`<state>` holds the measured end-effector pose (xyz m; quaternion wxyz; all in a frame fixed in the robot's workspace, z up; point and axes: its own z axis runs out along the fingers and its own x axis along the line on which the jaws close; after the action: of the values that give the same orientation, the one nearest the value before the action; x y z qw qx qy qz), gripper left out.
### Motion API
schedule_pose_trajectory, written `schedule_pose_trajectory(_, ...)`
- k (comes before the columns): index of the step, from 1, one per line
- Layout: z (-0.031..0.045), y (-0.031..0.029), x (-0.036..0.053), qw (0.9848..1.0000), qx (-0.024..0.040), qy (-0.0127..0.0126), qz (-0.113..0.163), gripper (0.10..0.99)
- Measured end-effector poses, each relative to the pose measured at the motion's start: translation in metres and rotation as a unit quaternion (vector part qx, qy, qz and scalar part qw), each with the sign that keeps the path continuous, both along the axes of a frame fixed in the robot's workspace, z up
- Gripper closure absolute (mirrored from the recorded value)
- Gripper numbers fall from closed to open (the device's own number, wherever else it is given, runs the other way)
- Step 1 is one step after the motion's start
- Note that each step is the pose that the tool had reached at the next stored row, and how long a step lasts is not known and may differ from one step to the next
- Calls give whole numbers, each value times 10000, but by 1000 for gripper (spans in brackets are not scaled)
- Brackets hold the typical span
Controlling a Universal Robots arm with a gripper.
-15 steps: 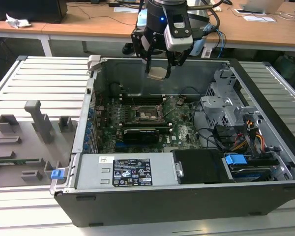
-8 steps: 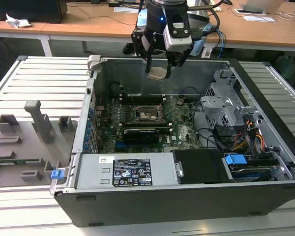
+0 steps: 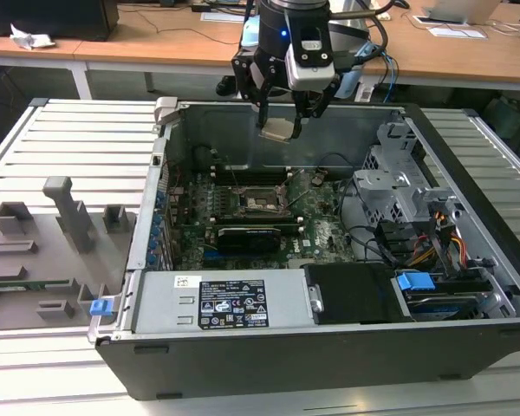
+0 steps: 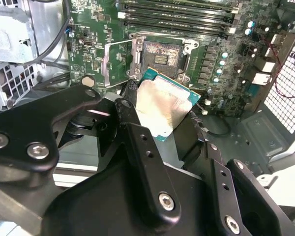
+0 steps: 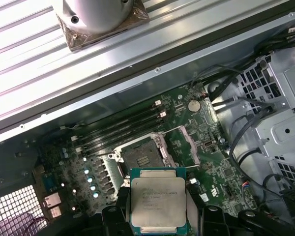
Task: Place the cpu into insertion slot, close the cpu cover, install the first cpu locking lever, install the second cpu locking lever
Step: 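Place the cpu into insertion slot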
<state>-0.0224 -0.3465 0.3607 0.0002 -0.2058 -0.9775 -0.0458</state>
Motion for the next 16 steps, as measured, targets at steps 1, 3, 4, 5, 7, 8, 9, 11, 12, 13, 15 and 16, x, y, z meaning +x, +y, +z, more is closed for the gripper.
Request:
schedule_pose_trajectory(1,-1,0,0,10000,0,0,-29,545)
schedule_pose_trajectory(3,-2,0,0,10000,-1,0,-67,545)
schedule_pose_trajectory(4,-4,0,0,10000,0,0,-92,545)
schedule_pose_trajectory(5,-4,0,0,9999,0,0,-108,545)
schedule_pose_trajectory(7,-7,0,0,9999,0,0,-158,545)
schedule_pose_trajectory(8,-8,0,0,9998,0,0,-176,545)
schedule_pose_trajectory(9,-8,0,0,9998,0,0,-198,545)
schedule_pose_trajectory(11,-10,0,0,9997,0,0,-231,545)
schedule_pose_trajectory(12,-11,0,0,9997,0,0,-246,545)
schedule_pose_trajectory(13,-13,0,0,9996,0,0,-275,545)
schedule_pose_trajectory(15,-14,0,0,9995,0,0,-308,545)
schedule_pose_trajectory(16,-15,0,0,9995,0,0,-329,545)
